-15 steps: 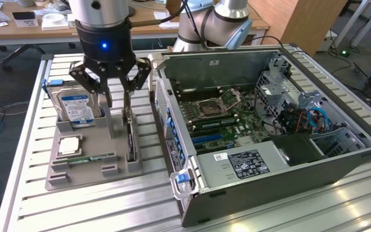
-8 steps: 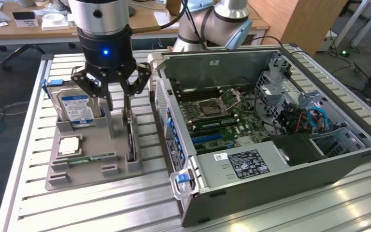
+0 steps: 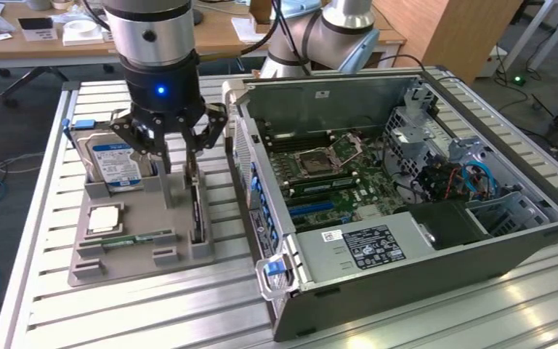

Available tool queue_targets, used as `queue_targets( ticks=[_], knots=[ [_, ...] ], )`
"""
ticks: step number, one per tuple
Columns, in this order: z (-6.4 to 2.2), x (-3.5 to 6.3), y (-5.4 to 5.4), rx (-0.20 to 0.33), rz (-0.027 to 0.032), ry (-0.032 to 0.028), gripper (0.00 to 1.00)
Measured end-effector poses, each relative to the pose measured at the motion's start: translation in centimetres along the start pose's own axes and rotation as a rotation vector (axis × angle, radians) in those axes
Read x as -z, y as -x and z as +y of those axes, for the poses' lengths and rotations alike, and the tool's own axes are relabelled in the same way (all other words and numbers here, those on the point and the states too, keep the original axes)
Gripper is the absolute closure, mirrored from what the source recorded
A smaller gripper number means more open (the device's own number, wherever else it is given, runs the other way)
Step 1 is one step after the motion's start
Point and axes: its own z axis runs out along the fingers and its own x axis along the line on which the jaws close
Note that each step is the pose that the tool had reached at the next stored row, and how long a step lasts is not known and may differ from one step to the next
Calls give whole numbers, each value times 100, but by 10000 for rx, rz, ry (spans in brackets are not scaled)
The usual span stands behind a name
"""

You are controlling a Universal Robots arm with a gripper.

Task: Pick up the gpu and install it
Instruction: 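Pick up the gpu and move the gpu toward the slot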

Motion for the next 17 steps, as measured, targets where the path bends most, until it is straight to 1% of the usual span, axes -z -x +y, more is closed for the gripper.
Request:
queue_targets(
  ticks=[12, 17],
  knots=[
    [-9, -196, -4, 0, 0, 0, 58],
    [-9, -222, -2, -2, 1, -1, 58]
  ],
)
